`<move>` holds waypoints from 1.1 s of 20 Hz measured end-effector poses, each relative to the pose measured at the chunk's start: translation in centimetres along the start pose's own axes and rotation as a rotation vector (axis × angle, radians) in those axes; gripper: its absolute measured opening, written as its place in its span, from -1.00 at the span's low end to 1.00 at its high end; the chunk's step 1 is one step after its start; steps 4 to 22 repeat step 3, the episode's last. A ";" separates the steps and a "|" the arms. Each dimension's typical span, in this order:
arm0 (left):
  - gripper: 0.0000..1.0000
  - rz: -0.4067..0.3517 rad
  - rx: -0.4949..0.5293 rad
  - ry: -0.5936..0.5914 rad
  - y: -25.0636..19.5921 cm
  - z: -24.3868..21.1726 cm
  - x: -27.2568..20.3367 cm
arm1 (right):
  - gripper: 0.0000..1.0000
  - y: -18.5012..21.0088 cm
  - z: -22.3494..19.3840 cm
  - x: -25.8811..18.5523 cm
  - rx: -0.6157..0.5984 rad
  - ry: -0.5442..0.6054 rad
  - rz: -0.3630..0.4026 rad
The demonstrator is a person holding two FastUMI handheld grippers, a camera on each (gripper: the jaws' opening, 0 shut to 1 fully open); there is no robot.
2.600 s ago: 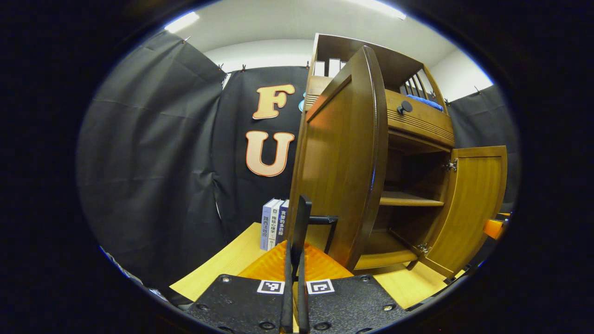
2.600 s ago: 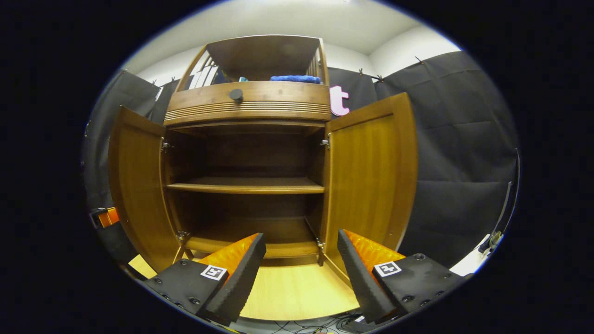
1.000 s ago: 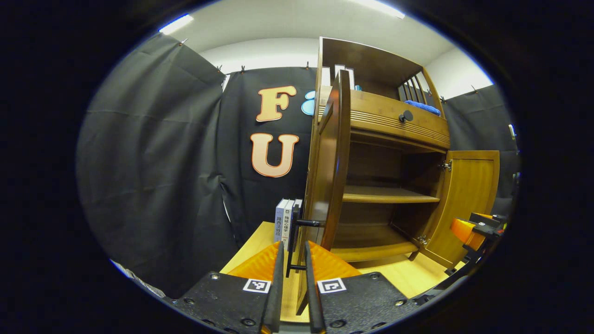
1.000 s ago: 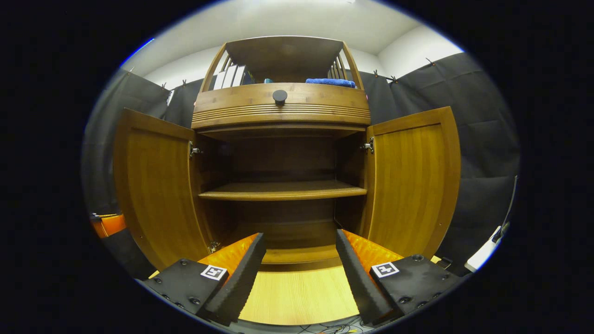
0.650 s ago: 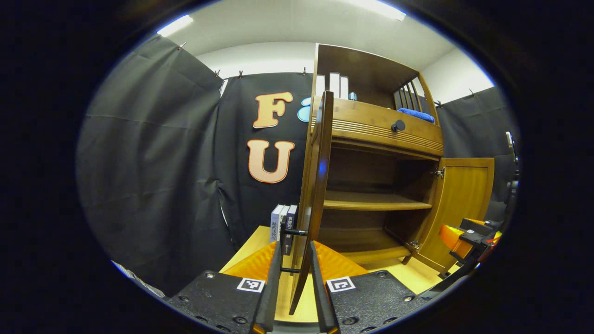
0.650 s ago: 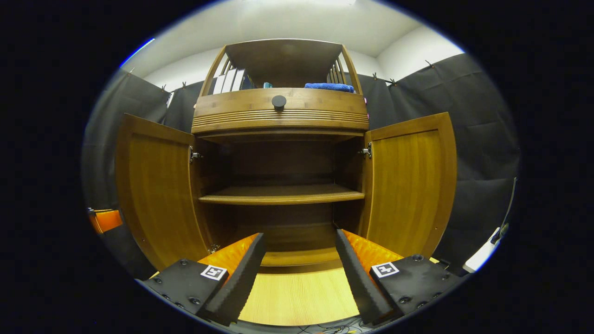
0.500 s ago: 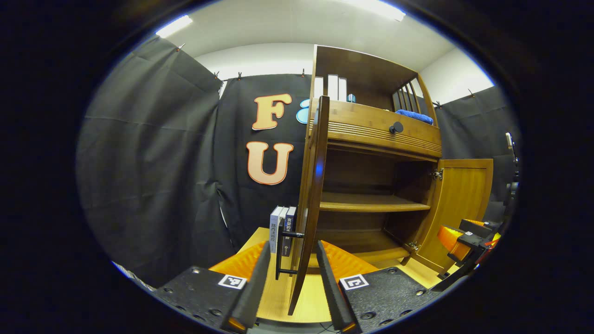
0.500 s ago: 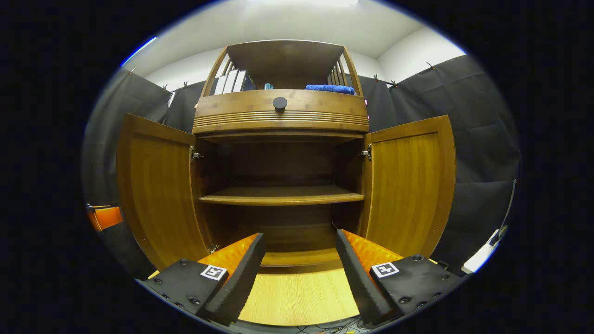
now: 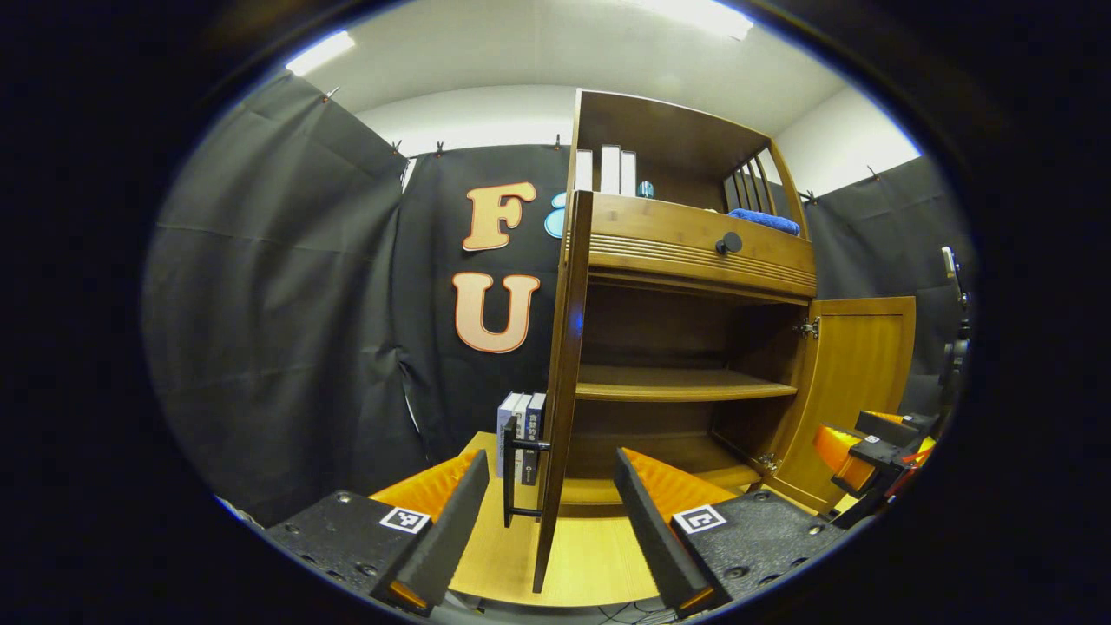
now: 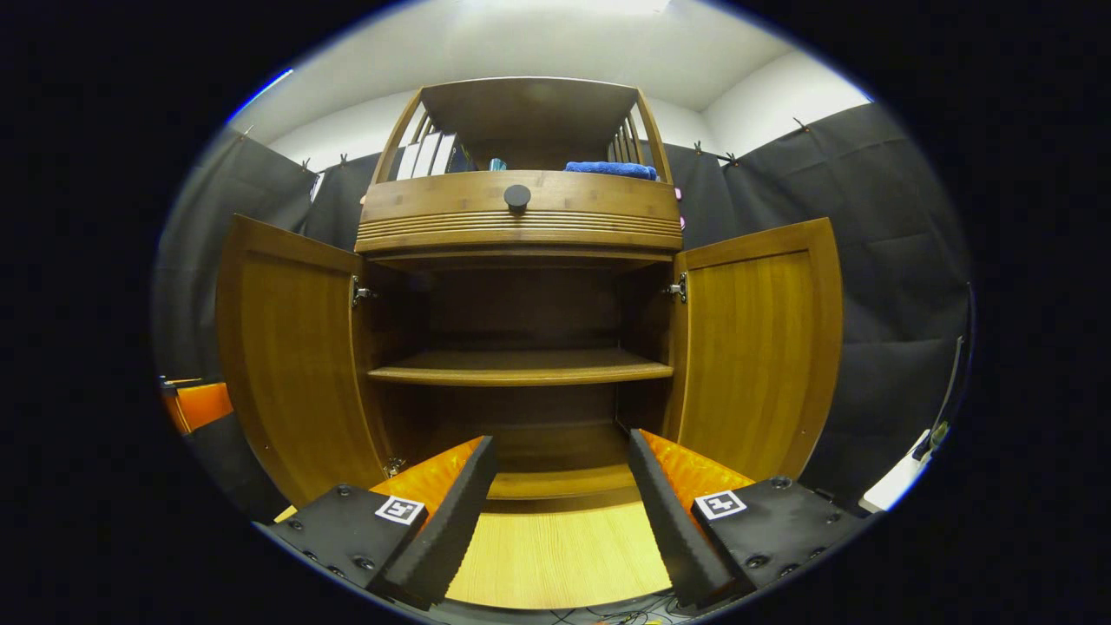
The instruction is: Open the right door of the double-door shoe cabinet with the right hand, and open the left door with the left hand.
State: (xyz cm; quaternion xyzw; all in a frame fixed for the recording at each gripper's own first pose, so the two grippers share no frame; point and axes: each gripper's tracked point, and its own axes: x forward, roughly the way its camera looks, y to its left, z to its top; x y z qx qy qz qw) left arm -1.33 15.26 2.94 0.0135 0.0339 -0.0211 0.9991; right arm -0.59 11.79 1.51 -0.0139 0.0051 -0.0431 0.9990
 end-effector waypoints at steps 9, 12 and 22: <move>0.79 0.013 0.005 0.002 0.2 -0.1 -0.1 | 0.89 -0.1 -0.1 0.0 -0.001 -0.001 -0.003; 0.79 0.013 0.005 0.002 0.2 -0.1 -0.1 | 0.89 -0.1 -0.1 0.0 -0.001 -0.001 -0.003; 0.79 0.013 0.005 0.002 0.2 -0.1 -0.1 | 0.89 -0.1 -0.1 0.0 -0.001 -0.001 -0.003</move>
